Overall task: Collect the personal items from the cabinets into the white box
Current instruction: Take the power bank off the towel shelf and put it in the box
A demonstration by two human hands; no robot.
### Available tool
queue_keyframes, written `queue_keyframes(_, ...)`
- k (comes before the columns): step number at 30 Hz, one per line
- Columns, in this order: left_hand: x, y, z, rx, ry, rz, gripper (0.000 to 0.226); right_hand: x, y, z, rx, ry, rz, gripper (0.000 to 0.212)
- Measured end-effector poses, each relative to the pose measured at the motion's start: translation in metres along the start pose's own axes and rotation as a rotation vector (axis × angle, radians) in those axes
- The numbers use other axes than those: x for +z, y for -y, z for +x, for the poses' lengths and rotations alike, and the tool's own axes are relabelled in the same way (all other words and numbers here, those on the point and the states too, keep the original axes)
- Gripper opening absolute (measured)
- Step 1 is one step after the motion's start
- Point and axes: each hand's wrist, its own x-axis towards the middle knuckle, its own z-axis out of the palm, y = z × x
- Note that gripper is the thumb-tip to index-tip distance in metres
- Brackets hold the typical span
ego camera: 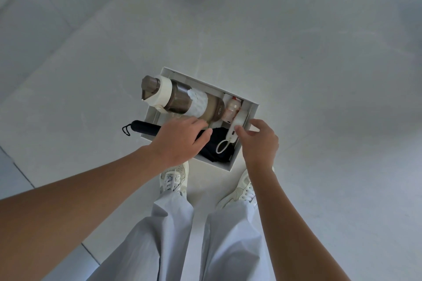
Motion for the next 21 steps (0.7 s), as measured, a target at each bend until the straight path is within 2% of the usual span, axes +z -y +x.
queue_keyframes(8,0.002,-0.001,0.003,-0.021,0.014,0.008,0.048,0.008,-0.010,-0.004,-0.085,-0.024,0.087,0.044)
queue_keyframes(11,0.004,0.000,0.004,-0.040,0.026,0.019,0.050,0.012,-0.020,-0.013,-0.166,-0.004,0.088,0.050)
queue_keyframes(16,0.009,-0.001,0.000,-0.035,0.025,0.018,0.045,0.015,-0.034,-0.020,-0.368,0.133,-0.179,0.077)
queue_keyframes(21,0.012,0.001,-0.004,-0.053,0.040,0.025,0.047,0.012,-0.031,-0.001,-0.423,0.135,-0.258,0.071)
